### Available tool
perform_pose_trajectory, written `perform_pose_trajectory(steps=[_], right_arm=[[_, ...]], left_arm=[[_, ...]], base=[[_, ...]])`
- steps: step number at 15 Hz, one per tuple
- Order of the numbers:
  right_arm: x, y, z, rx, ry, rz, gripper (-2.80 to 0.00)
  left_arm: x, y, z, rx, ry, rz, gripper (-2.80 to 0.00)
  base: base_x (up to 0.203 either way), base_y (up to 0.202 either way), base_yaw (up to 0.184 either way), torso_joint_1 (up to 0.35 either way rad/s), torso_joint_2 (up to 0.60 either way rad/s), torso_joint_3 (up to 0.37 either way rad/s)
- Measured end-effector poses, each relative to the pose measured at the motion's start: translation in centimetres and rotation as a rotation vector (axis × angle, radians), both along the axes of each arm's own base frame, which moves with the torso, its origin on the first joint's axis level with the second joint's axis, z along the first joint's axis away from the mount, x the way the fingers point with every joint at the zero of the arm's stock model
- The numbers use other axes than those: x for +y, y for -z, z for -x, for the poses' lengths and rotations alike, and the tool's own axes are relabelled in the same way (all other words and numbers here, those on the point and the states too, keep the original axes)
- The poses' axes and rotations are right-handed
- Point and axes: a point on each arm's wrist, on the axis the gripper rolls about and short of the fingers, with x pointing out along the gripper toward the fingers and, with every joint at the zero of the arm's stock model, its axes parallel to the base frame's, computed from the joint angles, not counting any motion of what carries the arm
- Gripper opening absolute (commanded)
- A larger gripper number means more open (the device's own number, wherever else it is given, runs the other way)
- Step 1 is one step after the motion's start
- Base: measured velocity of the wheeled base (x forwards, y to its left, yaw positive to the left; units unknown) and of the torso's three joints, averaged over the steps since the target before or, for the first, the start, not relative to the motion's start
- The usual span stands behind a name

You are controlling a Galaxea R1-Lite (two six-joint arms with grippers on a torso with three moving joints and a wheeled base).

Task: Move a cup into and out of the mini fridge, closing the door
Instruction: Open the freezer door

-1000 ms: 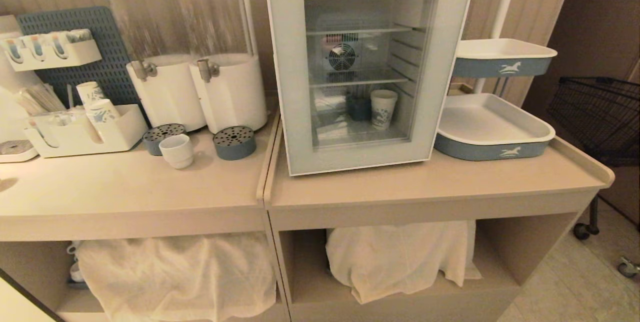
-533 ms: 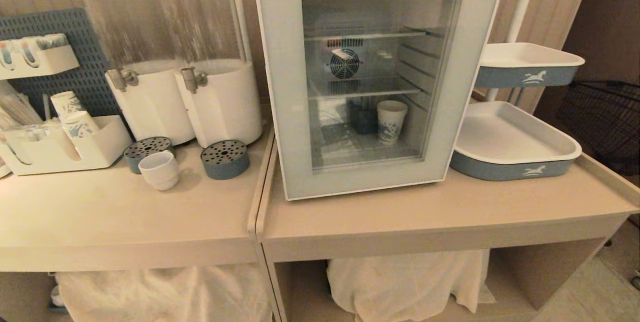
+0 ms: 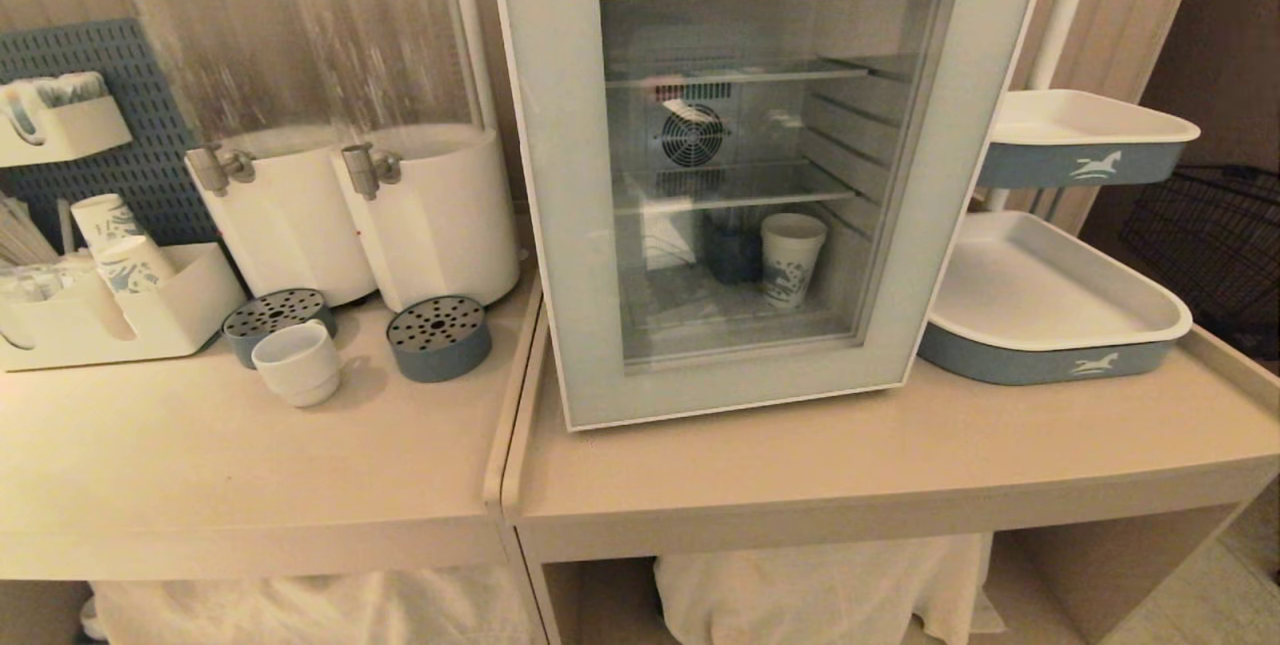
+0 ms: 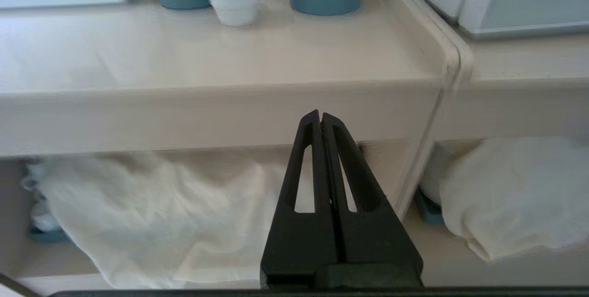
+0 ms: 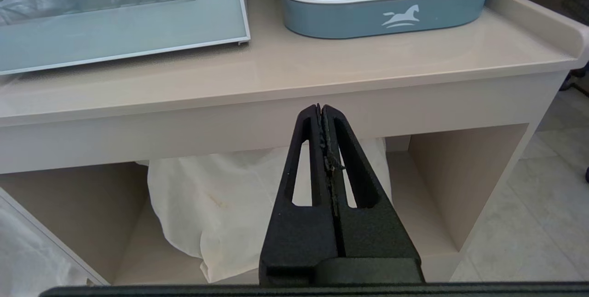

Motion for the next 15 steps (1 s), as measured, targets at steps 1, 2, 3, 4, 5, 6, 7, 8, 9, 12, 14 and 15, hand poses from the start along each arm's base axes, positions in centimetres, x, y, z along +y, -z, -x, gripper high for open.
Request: perform_pose_trajectory(steps=[1,2,3,4,5,6,7,8,9,12,14,15], right_arm=[[0.0,0.0,0.0,0.000,0.001,0.000,-2.80],[0.0,0.0,0.0,0.000,0.000,0.000,-2.80],[0.0,0.0,0.0,0.000,0.000,0.000,-2.80],[0.0,0.0,0.0,0.000,-0.001,0.000,-2.80],[0.0,0.0,0.0,0.000,-0.001,0.000,-2.80],[0.0,0.0,0.0,0.000,-0.001,0.000,-2.80],[0.0,0.0,0.0,0.000,-0.001,0.000,-2.80],[0.0,0.0,0.0,0.000,0.000,0.000,-2.80],[0.0,0.0,0.0,0.000,0.001,0.000,-2.80],[0.0,0.0,0.0,0.000,-0.001,0.000,-2.80],[0.0,0.0,0.0,0.000,-0.001,0.000,-2.80],[0.0,0.0,0.0,0.000,-0.001,0.000,-2.80]], left_arm=[[0.0,-1.2,0.4,-0.031,-0.005,-0.003,-2.80],[0.0,-3.1,1.2,-0.075,-0.009,-0.006,-2.80],[0.0,-5.4,2.3,-0.123,-0.009,-0.007,-2.80],[0.0,-7.8,3.7,-0.162,-0.006,-0.007,-2.80],[0.0,-10.3,5.2,-0.191,0.000,-0.004,-2.80],[0.1,-12.9,6.5,-0.214,0.009,0.008,-2.80],[0.2,-15.2,7.2,-0.199,0.020,0.027,-2.80],[0.5,-17.8,7.6,-0.176,0.047,0.060,-2.80],[0.9,-20.0,7.4,-0.137,0.082,0.094,-2.80],[2.5,-24.6,4.7,0.014,0.310,0.185,-2.80],[1.9,-26.5,1.1,0.101,0.482,0.202,-2.80],[0.9,-27.2,-0.9,0.146,0.530,0.199,-2.80]], base=[[0.000,0.000,0.000,0.000,0.00,0.000],[0.000,0.000,0.000,0.000,0.00,0.000],[0.000,0.000,0.000,0.000,0.00,0.000],[0.000,0.000,0.000,0.000,0.00,0.000],[0.000,0.000,0.000,0.000,0.00,0.000],[0.000,0.000,0.000,0.000,0.00,0.000],[0.000,0.000,0.000,0.000,0.00,0.000],[0.000,0.000,0.000,0.000,0.00,0.000],[0.000,0.000,0.000,0.000,0.00,0.000],[0.000,0.000,0.000,0.000,0.00,0.000],[0.000,0.000,0.000,0.000,0.00,0.000],[0.000,0.000,0.000,0.000,0.00,0.000]])
